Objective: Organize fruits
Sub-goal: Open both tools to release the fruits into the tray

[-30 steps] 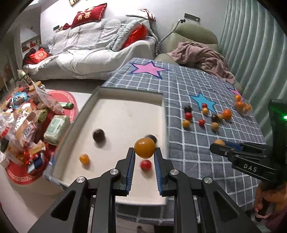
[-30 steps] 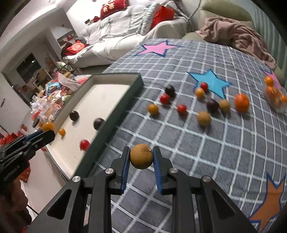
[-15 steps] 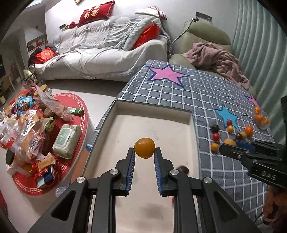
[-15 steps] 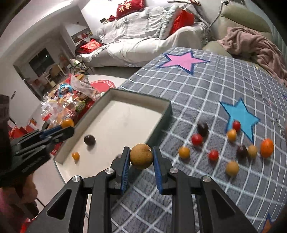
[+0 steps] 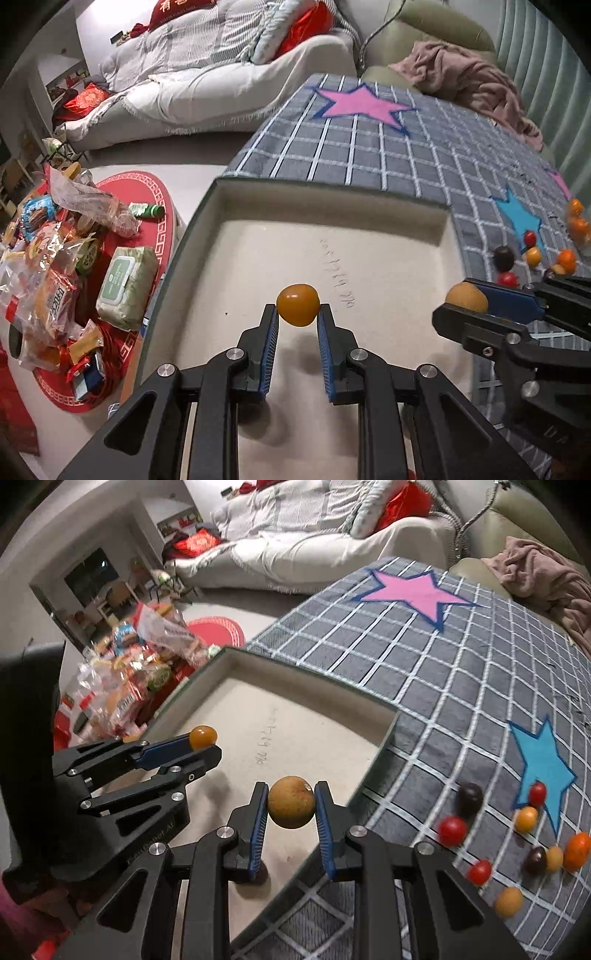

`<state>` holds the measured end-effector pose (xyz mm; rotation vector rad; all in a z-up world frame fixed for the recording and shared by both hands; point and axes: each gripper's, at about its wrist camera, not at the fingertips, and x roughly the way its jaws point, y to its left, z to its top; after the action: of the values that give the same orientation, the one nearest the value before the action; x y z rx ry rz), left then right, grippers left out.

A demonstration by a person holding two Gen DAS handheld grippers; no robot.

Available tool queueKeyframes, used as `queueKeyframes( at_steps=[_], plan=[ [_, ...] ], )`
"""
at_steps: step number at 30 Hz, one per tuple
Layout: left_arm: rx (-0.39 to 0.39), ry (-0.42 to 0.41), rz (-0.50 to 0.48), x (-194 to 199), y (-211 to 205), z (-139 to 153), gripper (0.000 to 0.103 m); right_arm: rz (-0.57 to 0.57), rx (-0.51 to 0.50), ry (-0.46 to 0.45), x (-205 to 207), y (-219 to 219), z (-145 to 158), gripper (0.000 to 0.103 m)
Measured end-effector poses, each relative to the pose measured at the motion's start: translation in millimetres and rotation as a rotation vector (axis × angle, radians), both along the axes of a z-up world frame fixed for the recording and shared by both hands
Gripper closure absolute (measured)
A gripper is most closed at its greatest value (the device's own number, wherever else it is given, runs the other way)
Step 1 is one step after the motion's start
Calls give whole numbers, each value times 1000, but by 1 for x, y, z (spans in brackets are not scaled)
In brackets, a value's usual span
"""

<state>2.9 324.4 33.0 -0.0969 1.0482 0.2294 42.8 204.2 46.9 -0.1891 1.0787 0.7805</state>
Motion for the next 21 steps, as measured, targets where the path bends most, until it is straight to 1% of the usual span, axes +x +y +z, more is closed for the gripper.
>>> queueKeyframes(
  at_steps=[4, 9, 12, 14, 16, 17, 18, 19, 20, 21],
  plan=[
    [-14, 26, 8, 3, 6, -9, 80, 34, -58, -18, 2, 15, -10, 75],
    [-10, 48, 6, 6, 7, -16, 80, 60, -121, -28, 1, 23, -19, 75],
    [4, 51, -7, 6, 5, -16, 79, 78, -132, -34, -1, 24, -22, 67],
    [0, 51, -4, 5, 7, -15, 79, 76, -141, -49, -2, 25, -20, 64],
    [-2, 52, 7, 4, 9, -15, 79, 70, -127, -52, -3, 23, -17, 59],
    [-5, 51, 19, 3, 12, -15, 79, 70, -121, -54, -3, 22, -15, 53],
    [-8, 49, 24, 2, 14, -15, 79, 62, -119, -67, -4, 20, -11, 43],
    [-11, 44, 32, 0, 16, -13, 79, 60, -109, -73, -5, 18, -9, 39],
    [-14, 38, 38, -1, 18, -12, 79, 60, -98, -75, -6, 15, -6, 31],
    [-18, 32, 44, -3, 19, -10, 79, 59, -84, -79, -7, 12, -2, 26]
  ],
)
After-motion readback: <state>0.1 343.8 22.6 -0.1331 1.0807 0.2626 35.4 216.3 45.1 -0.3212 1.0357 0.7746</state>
